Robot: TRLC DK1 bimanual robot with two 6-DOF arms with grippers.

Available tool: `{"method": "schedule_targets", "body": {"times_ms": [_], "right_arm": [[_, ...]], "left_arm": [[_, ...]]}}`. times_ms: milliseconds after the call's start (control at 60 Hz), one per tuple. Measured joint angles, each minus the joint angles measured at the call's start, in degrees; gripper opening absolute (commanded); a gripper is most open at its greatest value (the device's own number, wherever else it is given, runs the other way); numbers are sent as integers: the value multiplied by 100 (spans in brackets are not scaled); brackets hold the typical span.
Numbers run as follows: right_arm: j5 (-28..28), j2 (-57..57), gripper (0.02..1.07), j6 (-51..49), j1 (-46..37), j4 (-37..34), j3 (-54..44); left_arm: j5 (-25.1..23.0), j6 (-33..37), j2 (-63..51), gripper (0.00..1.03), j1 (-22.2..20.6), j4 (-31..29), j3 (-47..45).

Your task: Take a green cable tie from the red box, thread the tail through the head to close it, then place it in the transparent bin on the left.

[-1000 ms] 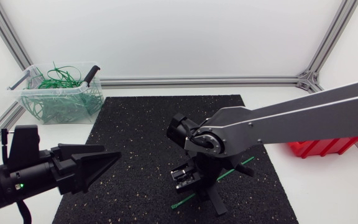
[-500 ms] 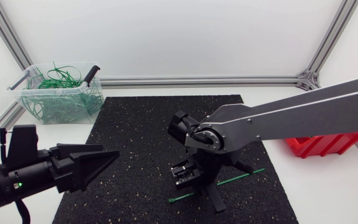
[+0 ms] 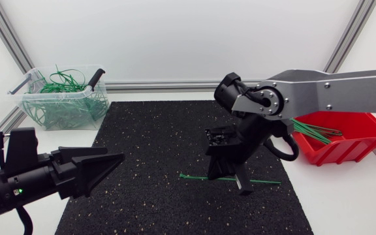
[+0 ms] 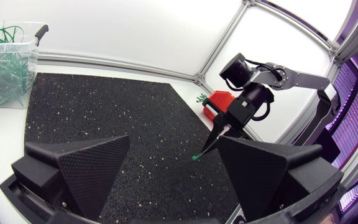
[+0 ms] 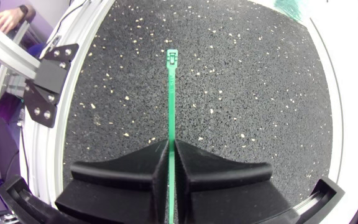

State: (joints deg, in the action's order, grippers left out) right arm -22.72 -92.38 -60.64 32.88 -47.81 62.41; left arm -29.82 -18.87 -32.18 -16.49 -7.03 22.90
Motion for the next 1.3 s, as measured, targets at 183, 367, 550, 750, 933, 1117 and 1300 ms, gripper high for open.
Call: {"method": "schedule_targets", "body": {"times_ms": [183, 367, 550, 750, 933, 1117, 1300], "right_arm": [[-911, 146, 8, -20, -588, -643, 260], [-1963, 50, 8, -369, -1113, -1650, 719], [-2879, -455, 8, -850, -1327, -2785, 1316], [-3480, -984, 8, -1366, -1491, -3560, 1808], [-3869, -1517, 8, -2020, -1539, -4520, 2068], [-4076, -1801, 8, -2452, -1543, -4802, 2192], [-4275, -1814, 8, -2736, -1537, -4824, 2343]], "left_arm": [[0, 2, -219, 99, -2, 264, 0], [-20, 4, -422, 99, -109, 651, 0], [-20, 2, -785, 99, -352, 925, 57], [-22, 2, -1001, 99, -774, 1368, 131], [-35, 2, -1364, 99, -1115, 1698, 251], [-37, 4, -1591, 99, -1469, 2035, 291], [-37, 46, -1770, 99, -1738, 2350, 372]]}}
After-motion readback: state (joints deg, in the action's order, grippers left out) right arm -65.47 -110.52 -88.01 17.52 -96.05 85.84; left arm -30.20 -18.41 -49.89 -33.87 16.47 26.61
